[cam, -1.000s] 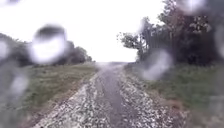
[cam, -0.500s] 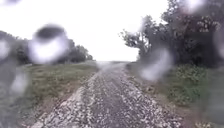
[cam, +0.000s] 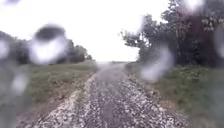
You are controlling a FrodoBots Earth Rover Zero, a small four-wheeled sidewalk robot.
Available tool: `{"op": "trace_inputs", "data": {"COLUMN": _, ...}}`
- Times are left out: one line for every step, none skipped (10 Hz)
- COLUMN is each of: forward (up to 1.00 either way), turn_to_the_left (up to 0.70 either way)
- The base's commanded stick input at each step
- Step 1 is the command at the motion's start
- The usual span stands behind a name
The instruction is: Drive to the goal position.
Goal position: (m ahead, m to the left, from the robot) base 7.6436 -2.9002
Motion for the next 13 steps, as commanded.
{"op": "trace_inputs", "data": {"forward": 0.70, "turn_to_the_left": 0.00}}
{"op": "trace_inputs", "data": {"forward": 0.70, "turn_to_the_left": 0.00}}
{"op": "trace_inputs", "data": {"forward": 0.70, "turn_to_the_left": 0.00}}
{"op": "trace_inputs", "data": {"forward": 0.70, "turn_to_the_left": 0.00}}
{"op": "trace_inputs", "data": {"forward": 0.70, "turn_to_the_left": 0.00}}
{"op": "trace_inputs", "data": {"forward": 0.70, "turn_to_the_left": 0.00}}
{"op": "trace_inputs", "data": {"forward": 0.70, "turn_to_the_left": 0.00}}
{"op": "trace_inputs", "data": {"forward": 0.70, "turn_to_the_left": 0.00}}
{"op": "trace_inputs", "data": {"forward": 0.70, "turn_to_the_left": 0.00}}
{"op": "trace_inputs", "data": {"forward": 0.70, "turn_to_the_left": -0.01}}
{"op": "trace_inputs", "data": {"forward": 0.70, "turn_to_the_left": -0.08}}
{"op": "trace_inputs", "data": {"forward": 0.70, "turn_to_the_left": -0.14}}
{"op": "trace_inputs", "data": {"forward": 0.70, "turn_to_the_left": -0.14}}
